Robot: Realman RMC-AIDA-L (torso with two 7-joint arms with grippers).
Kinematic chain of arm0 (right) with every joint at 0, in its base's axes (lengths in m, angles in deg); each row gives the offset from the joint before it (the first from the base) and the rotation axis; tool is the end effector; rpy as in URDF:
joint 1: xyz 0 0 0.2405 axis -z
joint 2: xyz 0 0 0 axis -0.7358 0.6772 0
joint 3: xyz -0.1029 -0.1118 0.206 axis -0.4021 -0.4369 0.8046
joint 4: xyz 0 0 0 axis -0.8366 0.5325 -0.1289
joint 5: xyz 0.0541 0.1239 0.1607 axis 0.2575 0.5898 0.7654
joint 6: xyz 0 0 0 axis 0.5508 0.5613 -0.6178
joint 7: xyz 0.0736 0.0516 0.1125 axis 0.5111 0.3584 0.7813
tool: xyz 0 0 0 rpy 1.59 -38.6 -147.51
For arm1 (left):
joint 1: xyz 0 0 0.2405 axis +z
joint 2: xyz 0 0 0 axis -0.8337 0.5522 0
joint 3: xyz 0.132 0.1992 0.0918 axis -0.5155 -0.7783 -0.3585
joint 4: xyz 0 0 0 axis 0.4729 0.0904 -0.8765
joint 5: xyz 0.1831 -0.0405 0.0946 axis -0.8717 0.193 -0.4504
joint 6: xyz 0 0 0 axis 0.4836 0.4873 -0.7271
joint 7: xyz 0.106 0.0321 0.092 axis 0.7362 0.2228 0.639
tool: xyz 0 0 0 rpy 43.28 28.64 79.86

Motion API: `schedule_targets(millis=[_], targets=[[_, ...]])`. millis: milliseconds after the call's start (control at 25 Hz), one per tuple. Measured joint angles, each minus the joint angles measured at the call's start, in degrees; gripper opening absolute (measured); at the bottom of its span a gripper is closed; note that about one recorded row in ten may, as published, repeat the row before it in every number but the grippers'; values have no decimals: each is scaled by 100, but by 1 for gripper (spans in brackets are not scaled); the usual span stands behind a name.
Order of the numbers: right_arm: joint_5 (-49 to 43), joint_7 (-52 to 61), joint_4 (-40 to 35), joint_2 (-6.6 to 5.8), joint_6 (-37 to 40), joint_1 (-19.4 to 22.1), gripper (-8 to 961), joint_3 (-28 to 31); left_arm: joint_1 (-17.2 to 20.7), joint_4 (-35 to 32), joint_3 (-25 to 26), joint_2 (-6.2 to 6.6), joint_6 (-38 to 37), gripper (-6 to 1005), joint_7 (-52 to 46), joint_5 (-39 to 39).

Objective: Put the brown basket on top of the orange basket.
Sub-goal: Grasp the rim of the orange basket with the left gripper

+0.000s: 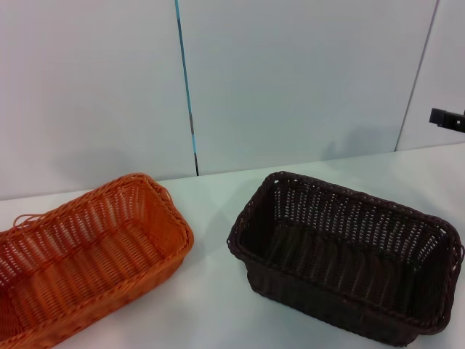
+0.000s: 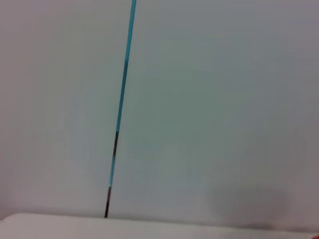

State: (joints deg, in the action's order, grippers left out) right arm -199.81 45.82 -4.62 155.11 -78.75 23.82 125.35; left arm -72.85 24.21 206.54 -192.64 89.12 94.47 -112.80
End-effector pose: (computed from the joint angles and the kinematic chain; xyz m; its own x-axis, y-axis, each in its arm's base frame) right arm 0.2687 0.3918 0.1466 -0.5168 0.3809 0.7667 0.8555 0.2634 0.4458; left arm -0.2950 0.3469 0.1547 0.4771 0.5281 0.7025 0.8325 -0.0153 -0.5538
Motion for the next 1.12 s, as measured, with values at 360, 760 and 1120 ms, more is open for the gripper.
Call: schedule_targets(millis=[360, 760, 1120], targets=[[-5, -13, -53, -34, 12, -6, 765, 1, -342, 20, -119, 36, 604, 876, -636, -1073], [-9, -175, -233, -29, 88, -9, 766, 1, -738, -616, -63, 294, 1068, 874, -835, -1322], [-9, -316, -327, -15, 119, -2, 765, 36, -898, -1077, -80, 318, 869, 873, -1096, -1971]])
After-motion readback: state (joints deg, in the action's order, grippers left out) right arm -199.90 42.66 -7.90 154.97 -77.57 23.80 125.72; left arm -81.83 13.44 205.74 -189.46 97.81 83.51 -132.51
